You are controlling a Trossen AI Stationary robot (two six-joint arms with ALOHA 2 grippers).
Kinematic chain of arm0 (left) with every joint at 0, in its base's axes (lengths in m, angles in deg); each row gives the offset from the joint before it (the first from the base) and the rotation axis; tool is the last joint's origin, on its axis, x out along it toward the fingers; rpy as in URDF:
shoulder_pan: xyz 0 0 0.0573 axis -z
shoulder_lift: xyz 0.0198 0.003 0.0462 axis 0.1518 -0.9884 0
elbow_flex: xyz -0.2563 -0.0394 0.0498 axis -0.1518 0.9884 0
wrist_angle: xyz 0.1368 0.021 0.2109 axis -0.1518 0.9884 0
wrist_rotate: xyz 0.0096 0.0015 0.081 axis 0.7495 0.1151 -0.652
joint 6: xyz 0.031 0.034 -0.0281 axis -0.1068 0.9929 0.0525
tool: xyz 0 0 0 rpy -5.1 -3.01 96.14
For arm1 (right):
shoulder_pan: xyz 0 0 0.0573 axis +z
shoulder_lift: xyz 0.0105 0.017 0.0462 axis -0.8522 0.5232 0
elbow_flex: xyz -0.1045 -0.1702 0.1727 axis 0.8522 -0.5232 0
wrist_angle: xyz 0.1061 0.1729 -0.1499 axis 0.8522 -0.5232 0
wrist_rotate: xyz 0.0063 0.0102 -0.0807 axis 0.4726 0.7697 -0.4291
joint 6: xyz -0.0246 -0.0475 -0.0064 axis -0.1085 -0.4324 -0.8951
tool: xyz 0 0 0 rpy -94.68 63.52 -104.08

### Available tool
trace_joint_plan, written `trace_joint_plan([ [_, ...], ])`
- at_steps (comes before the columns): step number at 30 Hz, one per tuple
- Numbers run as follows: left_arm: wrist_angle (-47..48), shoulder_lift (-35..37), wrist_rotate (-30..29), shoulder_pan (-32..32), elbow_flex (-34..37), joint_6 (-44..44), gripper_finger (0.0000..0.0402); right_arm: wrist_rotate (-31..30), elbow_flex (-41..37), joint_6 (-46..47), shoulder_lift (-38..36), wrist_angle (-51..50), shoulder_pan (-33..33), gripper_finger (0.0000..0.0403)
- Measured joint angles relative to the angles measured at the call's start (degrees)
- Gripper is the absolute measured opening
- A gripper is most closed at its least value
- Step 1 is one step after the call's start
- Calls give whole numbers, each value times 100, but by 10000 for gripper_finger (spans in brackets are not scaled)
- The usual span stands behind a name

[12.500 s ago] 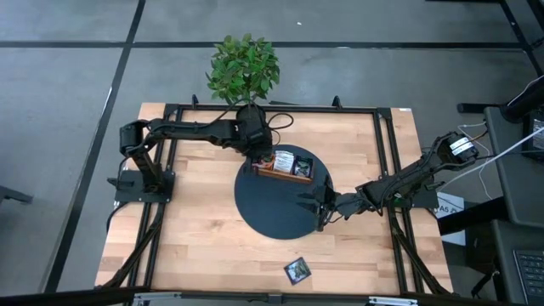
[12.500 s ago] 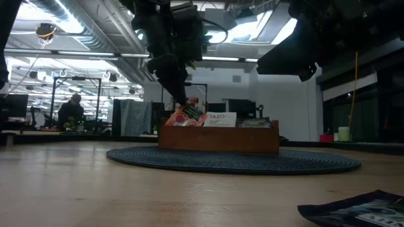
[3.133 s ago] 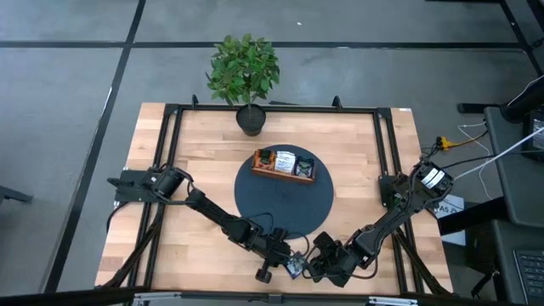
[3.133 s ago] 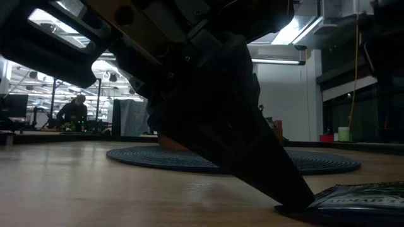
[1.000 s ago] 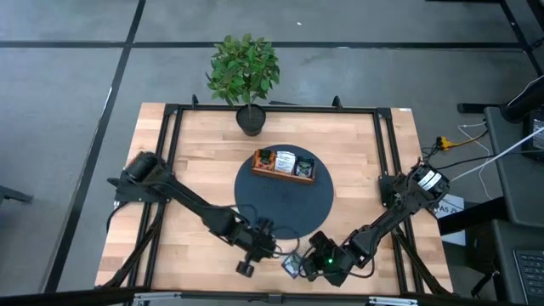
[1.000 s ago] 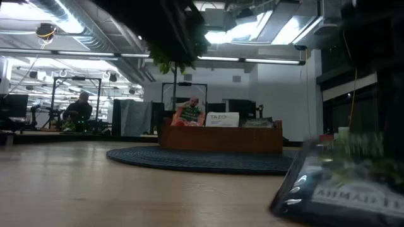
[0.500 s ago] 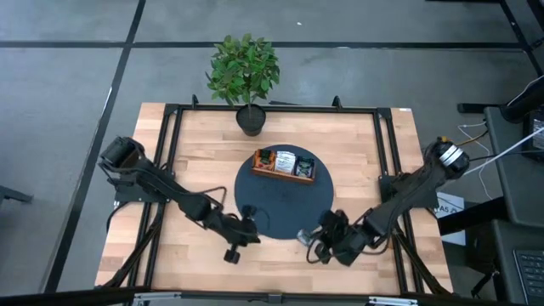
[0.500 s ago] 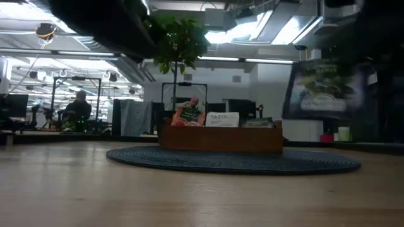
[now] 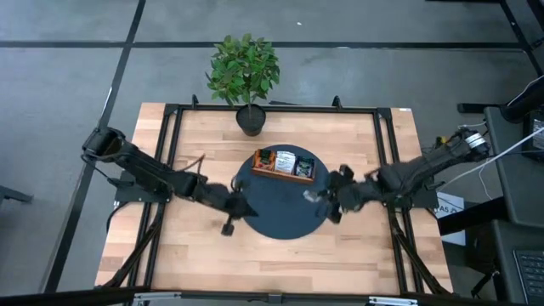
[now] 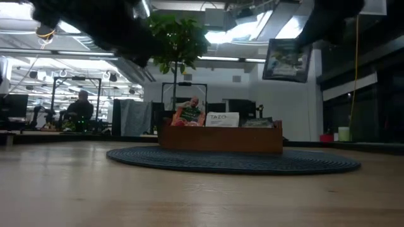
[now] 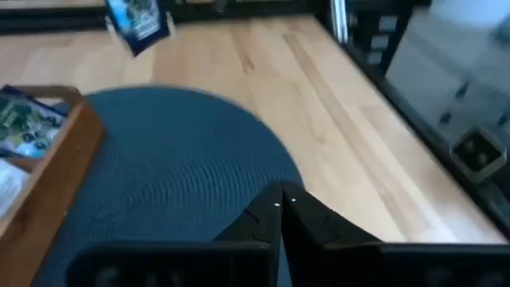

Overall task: Pick & Place Tea
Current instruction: Put the violet tea bag into the right side of the wooden organizer

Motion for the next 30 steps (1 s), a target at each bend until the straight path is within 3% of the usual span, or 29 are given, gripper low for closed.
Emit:
trace_joint_plan([
  [5, -925, 114, 612, -598, 498, -99, 2, 627, 1, -1253, -299, 20, -915, 0],
  [12, -894, 170, 635, -913, 605, -94, 7, 1337, 1, -2769, -244, 260, -1792, 0],
  [16, -892, 170, 667, -906, 602, -99, 2, 1444, -2, -3391, -135, 338, -2099, 0],
  [30, -802, 168, 628, -865, 600, -387, 11, 1491, -2, -4172, 796, 419, -2908, 0],
])
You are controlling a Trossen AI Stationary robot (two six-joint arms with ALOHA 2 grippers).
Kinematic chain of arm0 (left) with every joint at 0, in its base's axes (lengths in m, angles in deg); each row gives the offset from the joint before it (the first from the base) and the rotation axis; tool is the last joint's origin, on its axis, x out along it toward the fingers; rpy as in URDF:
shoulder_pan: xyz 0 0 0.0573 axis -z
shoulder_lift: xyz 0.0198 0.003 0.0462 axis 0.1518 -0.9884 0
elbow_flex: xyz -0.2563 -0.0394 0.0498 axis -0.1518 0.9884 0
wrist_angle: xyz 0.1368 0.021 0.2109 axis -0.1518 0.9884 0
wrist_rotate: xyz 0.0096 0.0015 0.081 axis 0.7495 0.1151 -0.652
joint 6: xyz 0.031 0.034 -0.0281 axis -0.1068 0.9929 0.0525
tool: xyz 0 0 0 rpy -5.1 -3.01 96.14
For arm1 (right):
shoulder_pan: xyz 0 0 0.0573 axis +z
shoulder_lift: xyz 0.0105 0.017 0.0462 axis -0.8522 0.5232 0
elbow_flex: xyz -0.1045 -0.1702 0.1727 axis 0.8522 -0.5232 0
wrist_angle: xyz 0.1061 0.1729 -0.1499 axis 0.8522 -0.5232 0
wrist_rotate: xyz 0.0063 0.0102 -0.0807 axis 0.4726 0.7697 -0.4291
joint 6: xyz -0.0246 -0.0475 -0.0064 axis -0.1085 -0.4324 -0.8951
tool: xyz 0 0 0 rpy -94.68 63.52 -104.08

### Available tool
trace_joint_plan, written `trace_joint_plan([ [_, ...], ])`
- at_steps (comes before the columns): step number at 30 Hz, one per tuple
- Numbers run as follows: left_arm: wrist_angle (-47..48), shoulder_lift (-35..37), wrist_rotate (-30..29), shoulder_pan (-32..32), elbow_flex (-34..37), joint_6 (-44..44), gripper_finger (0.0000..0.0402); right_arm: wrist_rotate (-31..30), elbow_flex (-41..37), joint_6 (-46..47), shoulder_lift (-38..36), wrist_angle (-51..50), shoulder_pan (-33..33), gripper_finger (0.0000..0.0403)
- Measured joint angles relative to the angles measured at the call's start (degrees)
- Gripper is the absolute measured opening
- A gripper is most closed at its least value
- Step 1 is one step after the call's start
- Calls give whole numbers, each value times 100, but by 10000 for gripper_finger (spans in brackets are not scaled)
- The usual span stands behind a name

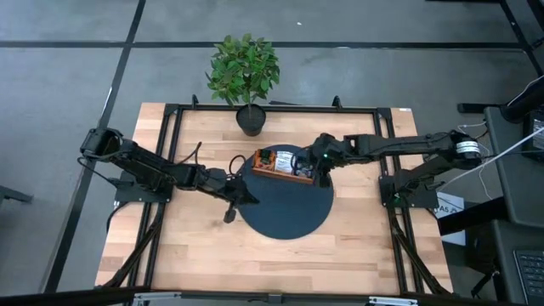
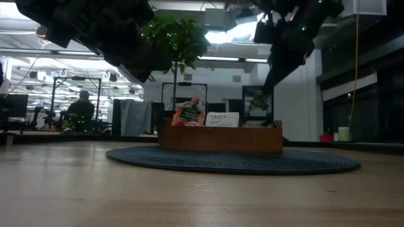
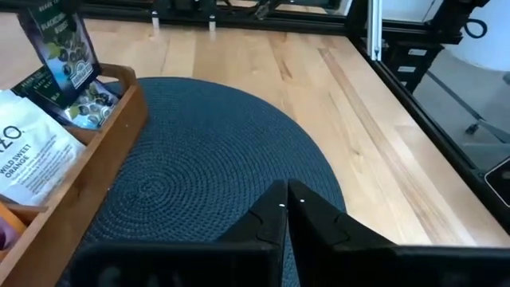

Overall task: Pick & Place Tea
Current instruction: Put the violet tea bag into the right side of the wooden organizer

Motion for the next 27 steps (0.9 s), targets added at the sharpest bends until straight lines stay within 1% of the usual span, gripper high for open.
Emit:
trace_joint_plan([
  [4, 0, 0, -2, 0, 0, -4, 8, 25, 0, -93, 93, -30, -109, 0],
  [9, 0, 0, -2, 0, 0, -15, 12, 268, 0, 37, 117, -24, -171, 0],
  [16, 0, 0, -1, 0, 0, -90, 9, 311, 0, 212, 173, -38, -169, 0],
  [27, 0, 0, -1, 0, 0, -153, 12, 303, 0, 341, 602, 41, -167, 1],
])
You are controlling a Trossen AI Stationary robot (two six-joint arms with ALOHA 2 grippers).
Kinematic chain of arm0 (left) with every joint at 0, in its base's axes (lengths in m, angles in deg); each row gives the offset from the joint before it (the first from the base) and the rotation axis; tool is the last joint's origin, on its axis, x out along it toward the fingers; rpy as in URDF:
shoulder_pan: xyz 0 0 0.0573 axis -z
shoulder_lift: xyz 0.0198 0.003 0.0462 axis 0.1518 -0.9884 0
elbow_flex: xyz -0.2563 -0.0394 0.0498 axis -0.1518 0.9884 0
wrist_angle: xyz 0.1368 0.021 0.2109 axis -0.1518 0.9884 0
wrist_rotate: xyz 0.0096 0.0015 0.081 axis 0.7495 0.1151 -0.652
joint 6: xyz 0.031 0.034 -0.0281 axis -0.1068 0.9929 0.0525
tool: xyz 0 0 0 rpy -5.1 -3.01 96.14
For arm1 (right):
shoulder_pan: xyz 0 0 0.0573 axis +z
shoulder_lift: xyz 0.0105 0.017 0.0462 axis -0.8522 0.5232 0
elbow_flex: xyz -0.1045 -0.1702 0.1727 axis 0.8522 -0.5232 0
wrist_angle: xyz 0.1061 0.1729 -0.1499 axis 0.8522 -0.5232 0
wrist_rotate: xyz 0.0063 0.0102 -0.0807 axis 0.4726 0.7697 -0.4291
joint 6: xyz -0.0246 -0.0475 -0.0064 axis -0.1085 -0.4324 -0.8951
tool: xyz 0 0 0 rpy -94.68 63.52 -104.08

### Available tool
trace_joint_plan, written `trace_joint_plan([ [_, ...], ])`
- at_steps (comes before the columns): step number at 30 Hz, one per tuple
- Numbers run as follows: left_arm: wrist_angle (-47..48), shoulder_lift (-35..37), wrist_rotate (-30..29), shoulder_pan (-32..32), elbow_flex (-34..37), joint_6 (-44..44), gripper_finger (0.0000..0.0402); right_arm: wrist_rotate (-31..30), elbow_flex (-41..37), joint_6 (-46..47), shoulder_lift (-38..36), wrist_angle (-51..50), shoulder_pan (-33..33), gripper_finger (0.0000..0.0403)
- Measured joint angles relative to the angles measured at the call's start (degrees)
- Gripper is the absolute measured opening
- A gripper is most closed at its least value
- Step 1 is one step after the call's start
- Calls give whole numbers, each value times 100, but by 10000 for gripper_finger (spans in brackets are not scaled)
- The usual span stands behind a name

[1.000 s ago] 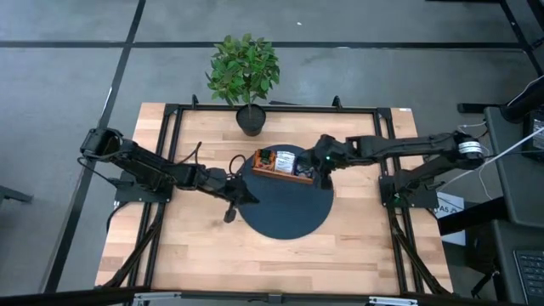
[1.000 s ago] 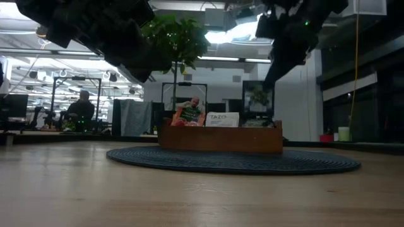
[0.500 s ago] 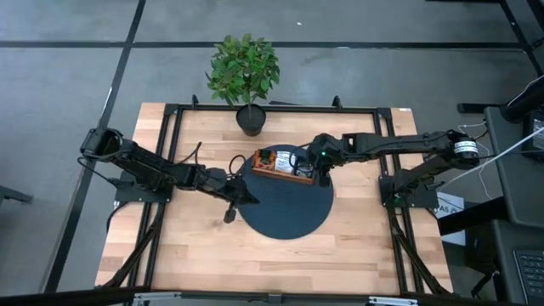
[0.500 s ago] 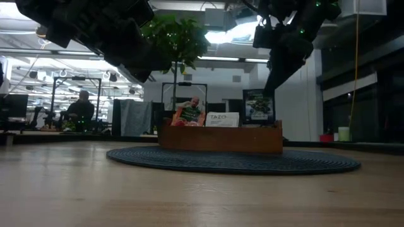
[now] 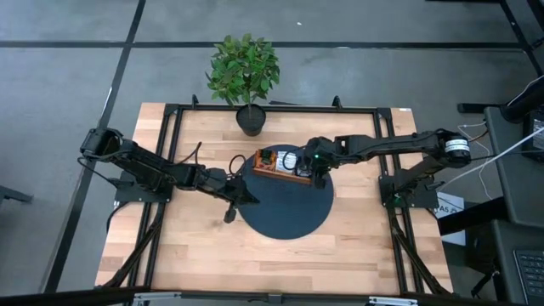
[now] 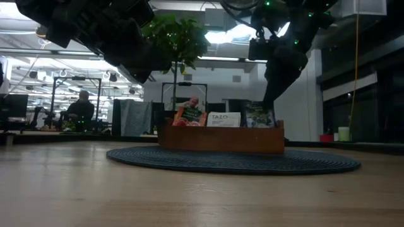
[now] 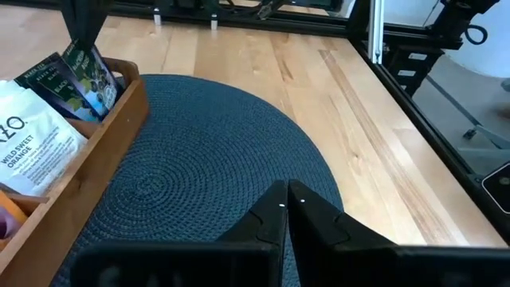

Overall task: Pick & Place Tea
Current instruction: Put the violet tea bag into the right side of the wooden organizer

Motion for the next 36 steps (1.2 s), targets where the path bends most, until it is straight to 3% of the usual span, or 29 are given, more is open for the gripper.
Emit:
trace_joint_plan([
  [11, 0, 0, 1, 0, -2, 0, 12, 2, 0, 336, -7, -77, 0, 47],
  [23, 0, 0, 1, 0, -4, -2, 6, -40, 0, 600, -17, -185, 0, 137],
  [36, 0, 0, 1, 0, -4, -2, 6, -48, 0, 176, -17, -20, 0, 142],
])
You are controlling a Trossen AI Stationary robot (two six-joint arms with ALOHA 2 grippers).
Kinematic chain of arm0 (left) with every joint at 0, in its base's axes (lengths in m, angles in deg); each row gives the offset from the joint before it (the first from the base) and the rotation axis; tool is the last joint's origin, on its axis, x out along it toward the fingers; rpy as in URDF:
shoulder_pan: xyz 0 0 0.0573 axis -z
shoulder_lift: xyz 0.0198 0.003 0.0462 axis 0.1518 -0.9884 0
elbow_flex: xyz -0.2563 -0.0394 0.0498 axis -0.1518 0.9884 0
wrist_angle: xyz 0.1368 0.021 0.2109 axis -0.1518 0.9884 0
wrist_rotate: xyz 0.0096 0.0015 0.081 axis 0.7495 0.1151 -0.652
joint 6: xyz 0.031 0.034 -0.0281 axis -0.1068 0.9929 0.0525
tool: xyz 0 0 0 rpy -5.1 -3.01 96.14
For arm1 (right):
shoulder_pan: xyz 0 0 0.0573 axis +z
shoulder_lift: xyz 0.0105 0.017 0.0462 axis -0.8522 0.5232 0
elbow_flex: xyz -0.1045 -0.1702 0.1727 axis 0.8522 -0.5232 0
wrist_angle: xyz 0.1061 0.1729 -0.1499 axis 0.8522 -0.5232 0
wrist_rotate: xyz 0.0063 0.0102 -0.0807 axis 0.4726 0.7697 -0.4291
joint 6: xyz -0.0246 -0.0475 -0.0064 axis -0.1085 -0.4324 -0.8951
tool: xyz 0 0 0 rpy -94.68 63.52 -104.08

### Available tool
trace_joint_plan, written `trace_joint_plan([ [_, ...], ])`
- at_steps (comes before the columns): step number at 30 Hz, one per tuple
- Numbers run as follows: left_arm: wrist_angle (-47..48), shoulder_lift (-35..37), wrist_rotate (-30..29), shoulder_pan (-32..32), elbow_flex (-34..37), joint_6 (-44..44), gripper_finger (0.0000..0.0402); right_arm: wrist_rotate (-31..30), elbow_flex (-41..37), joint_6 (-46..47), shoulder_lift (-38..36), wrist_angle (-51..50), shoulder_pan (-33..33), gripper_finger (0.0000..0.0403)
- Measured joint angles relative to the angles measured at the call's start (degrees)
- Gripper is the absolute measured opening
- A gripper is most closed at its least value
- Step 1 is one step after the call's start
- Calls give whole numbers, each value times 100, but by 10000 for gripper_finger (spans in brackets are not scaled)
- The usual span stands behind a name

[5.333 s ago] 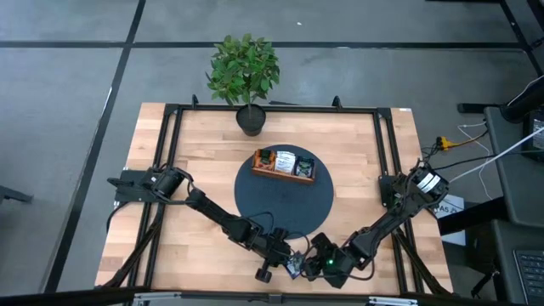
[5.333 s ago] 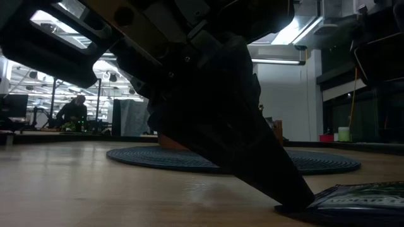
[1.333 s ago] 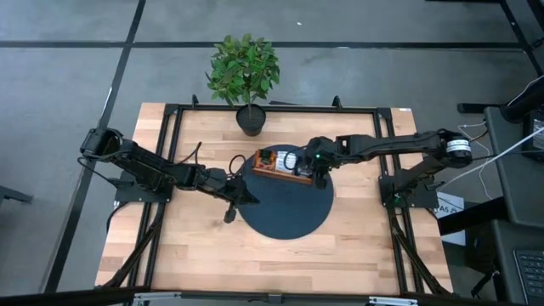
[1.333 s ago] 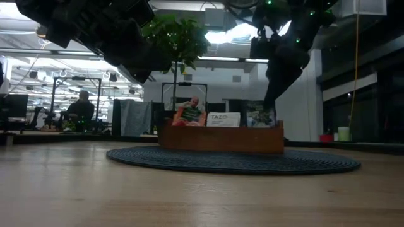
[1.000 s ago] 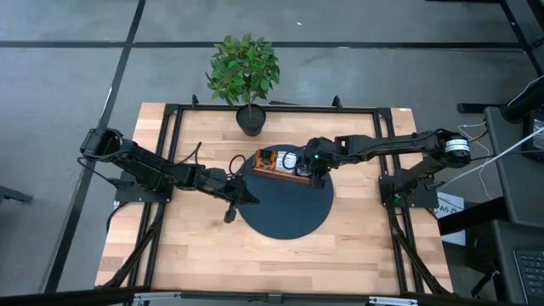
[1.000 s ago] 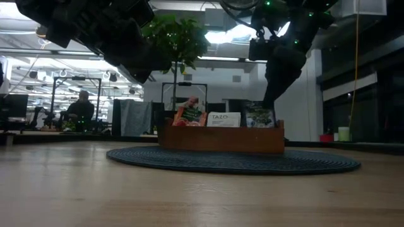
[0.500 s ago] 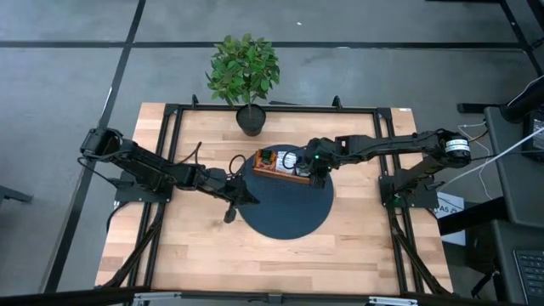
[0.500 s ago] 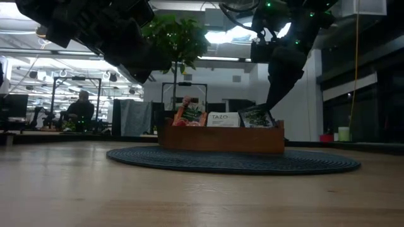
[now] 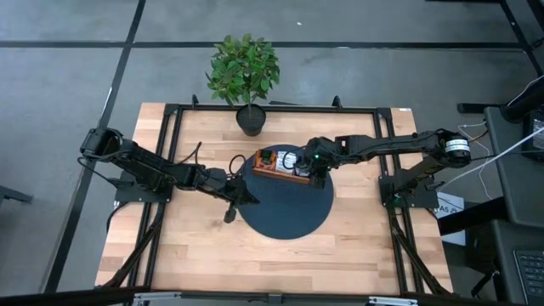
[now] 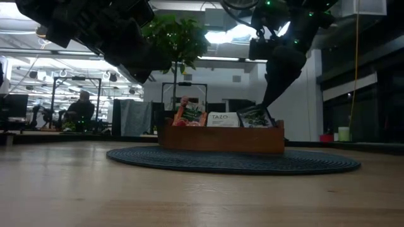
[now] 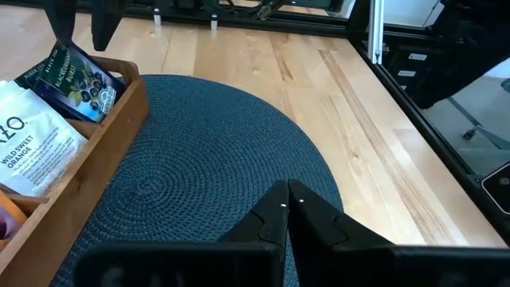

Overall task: Pick & Place Tea
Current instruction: Put the violet tea bag into the right side of the wooden organizer

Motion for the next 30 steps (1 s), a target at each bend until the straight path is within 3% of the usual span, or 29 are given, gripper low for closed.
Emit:
trace_joint_plan([
  [9, 0, 0, 0, 0, 0, 4, 6, 2, 2, -329, 0, 39, 0, 134],
  [18, 0, 0, 0, 0, 0, 9, 6, 50, 2, -175, 0, 30, 2, 10],
  [30, 2, 0, 0, 0, 0, 157, 6, 46, 1, 849, -67, 5, 1, 4],
])
